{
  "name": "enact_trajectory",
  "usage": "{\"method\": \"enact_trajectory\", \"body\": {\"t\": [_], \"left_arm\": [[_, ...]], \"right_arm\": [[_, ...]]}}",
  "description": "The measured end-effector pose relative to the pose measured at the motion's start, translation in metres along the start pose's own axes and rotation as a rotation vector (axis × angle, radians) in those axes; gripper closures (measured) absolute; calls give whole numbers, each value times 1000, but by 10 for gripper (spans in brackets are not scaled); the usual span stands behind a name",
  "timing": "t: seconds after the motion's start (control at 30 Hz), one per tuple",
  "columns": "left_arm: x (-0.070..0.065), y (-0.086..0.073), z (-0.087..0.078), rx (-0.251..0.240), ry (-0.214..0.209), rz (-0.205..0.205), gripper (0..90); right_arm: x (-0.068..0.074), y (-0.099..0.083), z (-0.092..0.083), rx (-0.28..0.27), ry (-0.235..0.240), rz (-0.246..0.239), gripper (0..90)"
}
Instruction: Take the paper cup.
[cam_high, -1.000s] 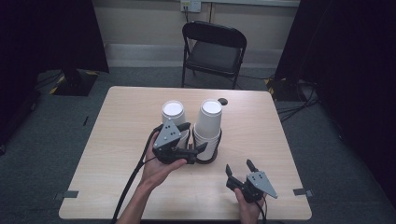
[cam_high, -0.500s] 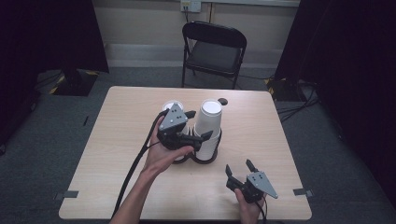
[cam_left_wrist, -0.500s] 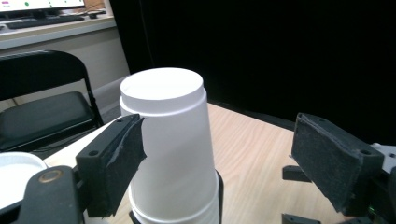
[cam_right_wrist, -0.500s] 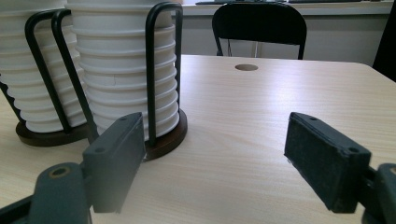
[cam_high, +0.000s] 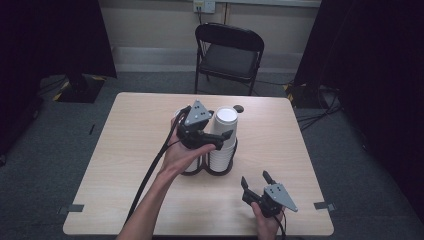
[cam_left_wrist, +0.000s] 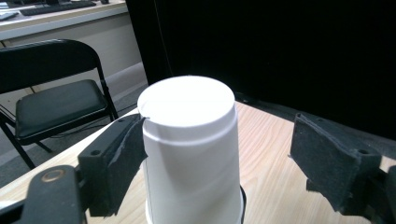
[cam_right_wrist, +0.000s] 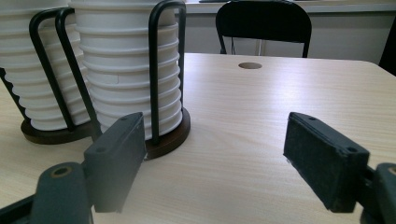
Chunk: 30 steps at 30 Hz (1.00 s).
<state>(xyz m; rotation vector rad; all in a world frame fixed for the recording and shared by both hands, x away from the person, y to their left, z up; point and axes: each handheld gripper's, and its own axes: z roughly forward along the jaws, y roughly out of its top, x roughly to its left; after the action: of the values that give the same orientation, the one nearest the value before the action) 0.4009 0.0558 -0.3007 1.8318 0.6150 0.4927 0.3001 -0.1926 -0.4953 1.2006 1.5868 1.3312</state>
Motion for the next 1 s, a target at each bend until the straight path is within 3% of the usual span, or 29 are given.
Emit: {"method": "enact_trajectory", "body": {"t": [0.47,0.67,1.0], "left_arm": [[10,1,27,61,4,-25,160],[10,4,38,105,29,-6,161],[11,7,50,162,30,16,162]], "right_arm": [[0,0,0,-1,6,-1,207],[0,0,0,3,10,-3,223],[0,0,1,2,15,-5,223]]}}
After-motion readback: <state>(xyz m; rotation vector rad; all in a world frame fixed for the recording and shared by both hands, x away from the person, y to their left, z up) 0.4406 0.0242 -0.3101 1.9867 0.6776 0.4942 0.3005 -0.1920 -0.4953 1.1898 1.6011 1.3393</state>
